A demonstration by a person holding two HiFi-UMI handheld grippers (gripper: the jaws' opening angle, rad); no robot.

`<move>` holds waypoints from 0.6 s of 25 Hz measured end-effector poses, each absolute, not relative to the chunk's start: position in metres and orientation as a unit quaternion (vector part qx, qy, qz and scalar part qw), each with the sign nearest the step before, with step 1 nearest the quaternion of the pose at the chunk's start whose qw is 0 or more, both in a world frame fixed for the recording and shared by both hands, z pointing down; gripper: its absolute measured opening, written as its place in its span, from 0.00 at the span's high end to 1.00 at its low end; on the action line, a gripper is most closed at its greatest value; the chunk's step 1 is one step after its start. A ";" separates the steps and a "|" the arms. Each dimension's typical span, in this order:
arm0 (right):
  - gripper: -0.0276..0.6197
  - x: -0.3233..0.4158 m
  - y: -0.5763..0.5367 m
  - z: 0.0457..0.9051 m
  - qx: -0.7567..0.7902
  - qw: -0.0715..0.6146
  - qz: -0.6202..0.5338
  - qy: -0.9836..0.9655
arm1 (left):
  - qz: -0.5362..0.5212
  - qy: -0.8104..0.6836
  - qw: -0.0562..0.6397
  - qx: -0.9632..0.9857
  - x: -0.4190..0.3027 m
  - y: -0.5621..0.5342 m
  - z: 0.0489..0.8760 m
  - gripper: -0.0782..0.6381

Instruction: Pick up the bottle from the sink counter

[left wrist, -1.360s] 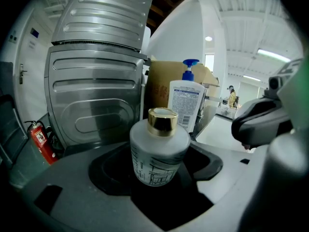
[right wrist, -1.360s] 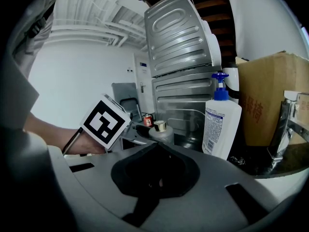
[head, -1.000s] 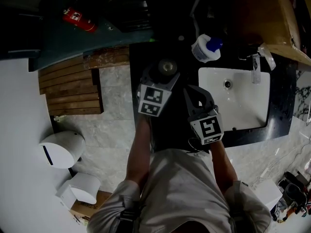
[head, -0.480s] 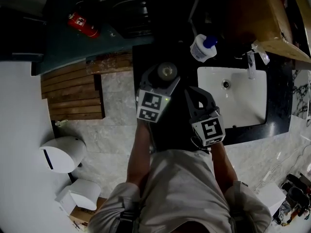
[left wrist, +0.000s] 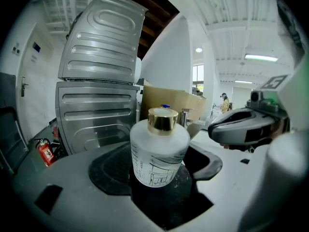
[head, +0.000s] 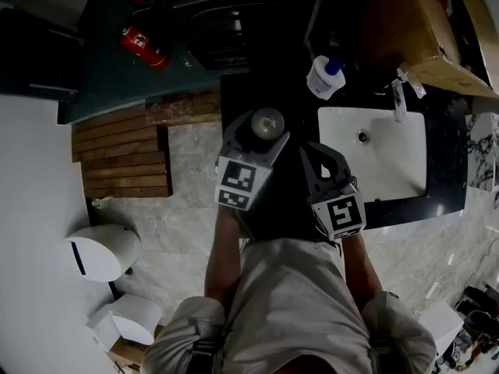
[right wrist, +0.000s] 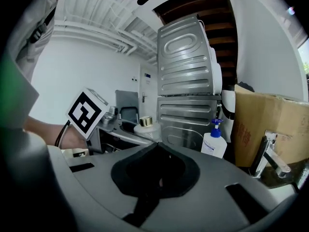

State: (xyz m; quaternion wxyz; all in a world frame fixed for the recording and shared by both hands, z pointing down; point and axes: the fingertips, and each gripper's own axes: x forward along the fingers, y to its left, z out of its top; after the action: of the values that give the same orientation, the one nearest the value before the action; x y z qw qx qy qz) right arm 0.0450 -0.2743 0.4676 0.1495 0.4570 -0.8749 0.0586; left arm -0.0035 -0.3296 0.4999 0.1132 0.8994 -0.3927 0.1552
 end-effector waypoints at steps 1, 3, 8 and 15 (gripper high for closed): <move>0.96 0.045 -0.272 0.463 0.458 0.147 0.056 -0.875 | 0.153 -0.392 0.111 0.900 -0.004 -0.326 0.496 0.44; 0.96 0.044 -0.268 0.455 0.462 0.141 0.053 -0.874 | 0.149 -0.392 0.107 0.902 -0.006 -0.320 0.487 0.44; 0.96 0.047 -0.260 0.434 0.475 0.117 0.044 -0.871 | 0.134 -0.389 0.099 0.906 -0.010 -0.306 0.463 0.44; 0.96 0.044 -0.250 0.405 0.476 0.102 0.019 -0.873 | 0.120 -0.383 0.080 0.912 -0.013 -0.288 0.431 0.44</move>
State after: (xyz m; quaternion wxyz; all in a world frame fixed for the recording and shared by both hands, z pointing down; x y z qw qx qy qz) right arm 0.0438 -0.2502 0.4046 0.1020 0.4763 -0.8731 0.0185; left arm -0.0134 -0.2875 0.4311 0.0804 0.9124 -0.3831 0.1195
